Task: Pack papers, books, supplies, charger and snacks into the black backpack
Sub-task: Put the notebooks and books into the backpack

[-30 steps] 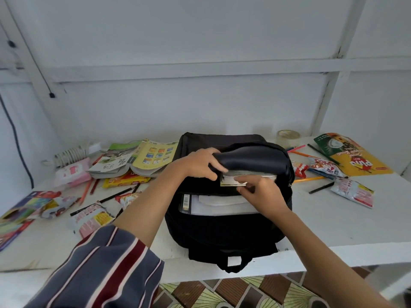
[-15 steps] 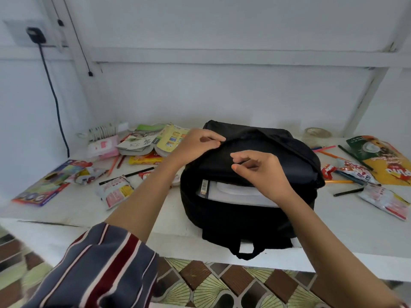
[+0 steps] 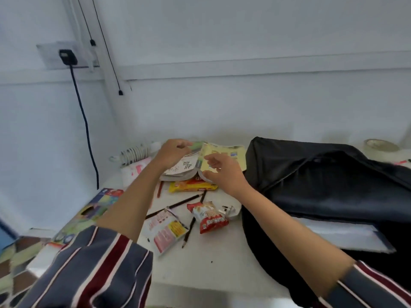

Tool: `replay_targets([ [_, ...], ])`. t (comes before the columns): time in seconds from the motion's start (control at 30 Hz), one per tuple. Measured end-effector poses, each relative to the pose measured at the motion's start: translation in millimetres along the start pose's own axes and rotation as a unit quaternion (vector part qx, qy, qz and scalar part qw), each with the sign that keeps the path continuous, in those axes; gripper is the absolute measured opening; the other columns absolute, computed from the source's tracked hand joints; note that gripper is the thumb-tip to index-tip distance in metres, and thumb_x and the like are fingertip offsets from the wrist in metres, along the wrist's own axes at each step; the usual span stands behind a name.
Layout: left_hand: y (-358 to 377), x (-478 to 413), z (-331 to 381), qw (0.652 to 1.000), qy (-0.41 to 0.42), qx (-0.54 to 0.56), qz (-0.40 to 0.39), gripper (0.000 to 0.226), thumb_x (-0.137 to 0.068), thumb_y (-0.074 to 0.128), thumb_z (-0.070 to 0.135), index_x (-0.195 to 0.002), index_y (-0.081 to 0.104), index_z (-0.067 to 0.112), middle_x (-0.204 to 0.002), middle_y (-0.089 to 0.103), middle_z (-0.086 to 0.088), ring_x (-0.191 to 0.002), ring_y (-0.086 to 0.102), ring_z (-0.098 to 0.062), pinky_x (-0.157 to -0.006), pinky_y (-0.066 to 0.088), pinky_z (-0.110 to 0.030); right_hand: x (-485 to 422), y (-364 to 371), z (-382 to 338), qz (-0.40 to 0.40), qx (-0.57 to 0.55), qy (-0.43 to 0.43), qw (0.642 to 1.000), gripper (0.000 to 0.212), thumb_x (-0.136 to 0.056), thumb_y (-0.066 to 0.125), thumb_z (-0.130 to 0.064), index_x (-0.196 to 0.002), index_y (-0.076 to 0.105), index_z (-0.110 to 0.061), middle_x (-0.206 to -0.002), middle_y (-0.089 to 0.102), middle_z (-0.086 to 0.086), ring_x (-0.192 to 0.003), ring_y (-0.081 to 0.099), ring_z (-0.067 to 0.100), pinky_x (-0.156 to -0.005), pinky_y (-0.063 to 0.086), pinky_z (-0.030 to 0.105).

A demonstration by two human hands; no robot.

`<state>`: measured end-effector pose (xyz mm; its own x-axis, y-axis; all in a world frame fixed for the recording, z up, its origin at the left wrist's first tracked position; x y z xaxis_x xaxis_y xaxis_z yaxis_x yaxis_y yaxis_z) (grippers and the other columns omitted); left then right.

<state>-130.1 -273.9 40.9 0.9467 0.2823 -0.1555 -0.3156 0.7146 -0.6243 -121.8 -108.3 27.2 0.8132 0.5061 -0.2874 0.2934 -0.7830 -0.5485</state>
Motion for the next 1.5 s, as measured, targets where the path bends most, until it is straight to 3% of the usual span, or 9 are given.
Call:
replay_targets([
  [0.13, -3, -43, -16, 0.998, 0.023, -0.019, -0.053, 0.028, -0.092, 0.054, 0.023, -0.117, 0.061, 0.013, -0.117, 0.061, -0.008, -0.099, 0.061, -0.026, -0.088, 0.049, -0.04, -38, 35, 19, -0.017, 0.082, 0.031, 0.996, 0.047, -0.085, 0.062, -0.012, -0.131, 0.051, -0.014, -0.128, 0.054, 0.007, -0.116, 0.05, 0.02, -0.09, 0.039, 0.025],
  [0.3, 15, -94, -37, 0.991, 0.029, -0.022, -0.127, 0.03, -0.093, 0.052, 0.023, -0.122, 0.059, 0.017, -0.121, 0.057, 0.0, -0.109, 0.054, -0.019, -0.08, 0.046, -0.032, -60, 55, 41, -0.004, 0.101, 0.054, 0.993, 0.045, -0.083, 0.062, -0.012, -0.127, 0.054, -0.02, -0.127, 0.054, 0.006, -0.112, 0.052, 0.022, -0.089, 0.043, 0.028],
  [0.47, 41, -127, -50, 0.982, 0.041, -0.017, -0.182, 0.029, -0.092, 0.055, 0.024, -0.121, 0.061, 0.02, -0.124, 0.06, -0.002, -0.116, 0.052, -0.02, -0.1, 0.041, -0.038, -67, 61, 55, 0.009, 0.097, 0.05, 0.994, 0.045, -0.079, 0.067, -0.009, -0.122, 0.061, -0.02, -0.125, 0.052, 0.006, -0.113, 0.051, 0.021, -0.087, 0.038, 0.019],
  [0.57, 59, -146, -54, 0.978, 0.047, -0.022, -0.2, 0.031, -0.093, 0.054, 0.023, -0.123, 0.058, 0.019, -0.129, 0.055, -0.001, -0.122, 0.048, -0.021, -0.1, 0.038, -0.034, -69, 62, 63, -0.004, 0.128, 0.051, 0.99, 0.05, -0.079, 0.064, -0.006, -0.124, 0.059, -0.025, -0.136, 0.043, 0.008, -0.125, 0.041, 0.021, -0.095, 0.035, 0.023],
  [0.77, 85, -176, -65, 0.98, 0.026, -0.018, -0.194, 0.049, -0.091, 0.056, 0.026, -0.136, 0.044, 0.013, -0.145, 0.036, -0.009, -0.134, 0.035, -0.026, -0.108, 0.03, -0.037, -71, 70, 68, -0.015, 0.25, 0.036, 0.967, 0.056, -0.083, 0.061, -0.018, -0.134, 0.047, -0.034, -0.14, 0.038, 0.008, -0.123, 0.041, 0.025, -0.093, 0.04, 0.032],
  [1.0, 98, -191, -81, 0.979, 0.01, -0.029, -0.203, 0.051, -0.091, 0.056, 0.033, -0.138, 0.04, 0.02, -0.141, 0.043, -0.005, -0.128, 0.041, -0.025, -0.099, 0.032, -0.032, -73, 71, 64, 0.042, 0.263, -0.012, 0.964, 0.049, -0.079, 0.06, -0.011, -0.126, 0.058, -0.023, -0.123, 0.056, 0.012, -0.109, 0.052, 0.032, -0.077, 0.043, 0.033],
  [1.17, 94, -193, -79, 0.978, 0.016, 0.037, -0.204, 0.042, -0.087, 0.061, 0.027, -0.127, 0.052, 0.021, -0.131, 0.05, -0.004, -0.122, 0.048, -0.024, -0.105, 0.038, -0.04, -71, 72, 58, 0.074, 0.273, -0.035, 0.958, 0.048, -0.073, 0.057, -0.017, -0.119, 0.063, -0.024, -0.117, 0.064, 0.012, -0.106, 0.06, 0.033, -0.068, 0.052, 0.038],
  [1.33, 87, -193, -69, 0.976, 0.019, 0.102, -0.191, 0.03, -0.087, 0.06, 0.02, -0.117, 0.056, 0.023, -0.115, 0.056, -0.004, -0.113, 0.055, -0.025, -0.099, 0.045, -0.039, -66, 63, 42, 0.127, 0.293, -0.071, 0.945, 0.04, -0.079, 0.047, -0.027, -0.114, 0.067, -0.026, -0.11, 0.068, 0.012, -0.097, 0.065, 0.029, -0.06, 0.053, 0.032],
  [1.5, 75, -190, -56, 0.973, 0.025, 0.165, -0.161, 0.026, -0.083, 0.065, 0.018, -0.106, 0.06, 0.029, -0.112, 0.056, -0.009, -0.105, 0.06, -0.026, -0.095, 0.049, -0.041, -58, 55, 28, 0.195, 0.296, -0.138, 0.925, 0.033, -0.082, 0.053, -0.021, -0.11, 0.07, -0.022, -0.107, 0.069, 0.016, -0.089, 0.067, 0.03, -0.06, 0.054, 0.031],
])
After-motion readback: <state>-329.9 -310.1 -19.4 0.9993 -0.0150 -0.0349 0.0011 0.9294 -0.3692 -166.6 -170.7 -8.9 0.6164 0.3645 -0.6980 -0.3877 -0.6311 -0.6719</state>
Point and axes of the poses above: each hand's wrist, its own x-axis away from the middle knuckle, its own y-axis out of the palm, z = x × y, the point moved 7 cm from there along -x, towards the middle knuckle
